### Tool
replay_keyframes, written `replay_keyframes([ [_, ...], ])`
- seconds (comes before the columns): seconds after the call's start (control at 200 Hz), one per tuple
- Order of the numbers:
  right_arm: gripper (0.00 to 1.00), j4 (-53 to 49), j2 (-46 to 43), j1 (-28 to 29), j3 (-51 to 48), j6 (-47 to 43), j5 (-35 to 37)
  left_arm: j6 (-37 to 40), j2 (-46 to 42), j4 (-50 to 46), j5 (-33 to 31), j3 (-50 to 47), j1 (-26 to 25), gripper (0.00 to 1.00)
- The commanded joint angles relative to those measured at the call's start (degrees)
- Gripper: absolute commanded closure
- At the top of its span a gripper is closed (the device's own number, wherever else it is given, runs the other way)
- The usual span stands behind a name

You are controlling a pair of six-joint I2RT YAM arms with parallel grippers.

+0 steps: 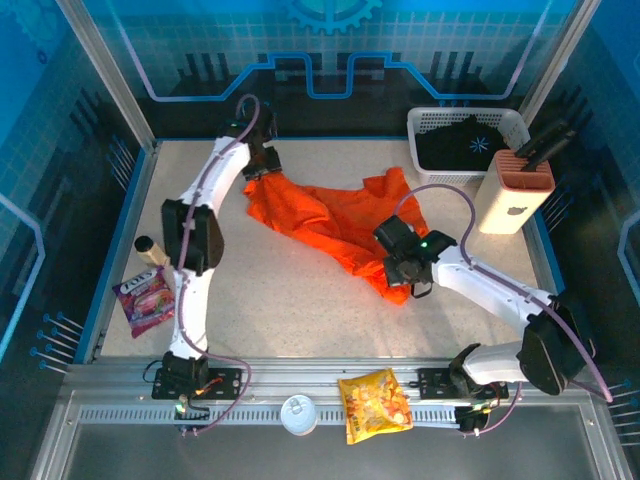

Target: Fold and stack the t-shirts

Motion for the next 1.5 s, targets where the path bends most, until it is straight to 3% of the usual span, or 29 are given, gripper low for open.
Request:
replay_keyframes([
  [0.0, 1.0, 2.2, 2.3, -1.7, -0.7, 1.1, -0.1, 1.0, 6.3, -8.5, -0.2, 6.8, -1.9, 0.15],
  [0.075, 1.0, 3.1, 3.9, -2.3, -0.2, 1.5, 0.1, 0.5, 4.3, -7.8, -2.7, 3.7, -2.8, 0.09],
  [0.18, 1.0, 3.9, 6.0, -2.8, 0.7, 1.2, 0.1, 0.3, -4.5, -2.9, -5.5, -8.6, -3.2, 0.08],
  [0.345, 1.0, 4.4, 8.1, -2.9, 1.6, 0.2, -0.6, -0.7, -17.0, 0.8, -10.2, -26.6, -2.1, 0.1],
  [0.495, 1.0, 5.1, 8.0, -3.0, 1.1, 0.2, -1.5, -2.0, -19.7, 4.1, -8.4, -35.8, 0.8, 0.18],
  [0.676, 1.0, 5.4, 7.0, -2.9, 0.0, 0.8, -2.6, -3.6, -15.5, 9.7, -4.1, -37.5, 2.7, 0.22],
  [0.936, 1.0, 5.3, 3.8, -2.9, -2.5, 2.0, -3.9, -4.8, -8.6, 11.0, -5.6, -31.7, 3.0, 0.29],
  [1.106, 1.0, 5.1, 2.7, -3.0, -4.0, 2.7, -3.7, -4.9, -6.9, 9.6, -5.1, -31.4, 3.3, 0.46],
  [1.291, 1.0, 5.0, 2.9, -3.0, -3.8, 2.4, -3.5, -4.8, -7.1, 11.4, -3.2, -34.6, 3.3, 0.72],
  [1.361, 1.0, 5.0, 2.9, -3.1, -3.2, 2.1, -3.4, -4.7, -7.2, 11.7, -2.6, -35.3, 3.3, 0.86],
  [1.401, 1.0, 5.0, 2.8, -3.0, -3.0, 1.9, -3.4, -4.7, -7.4, 11.9, -2.3, -35.7, 3.2, 1.0],
  [1.491, 1.0, 5.0, 2.6, -3.2, -2.4, 1.5, -3.5, -4.7, -9.4, 12.3, -2.2, -37.0, 3.1, 1.0],
])
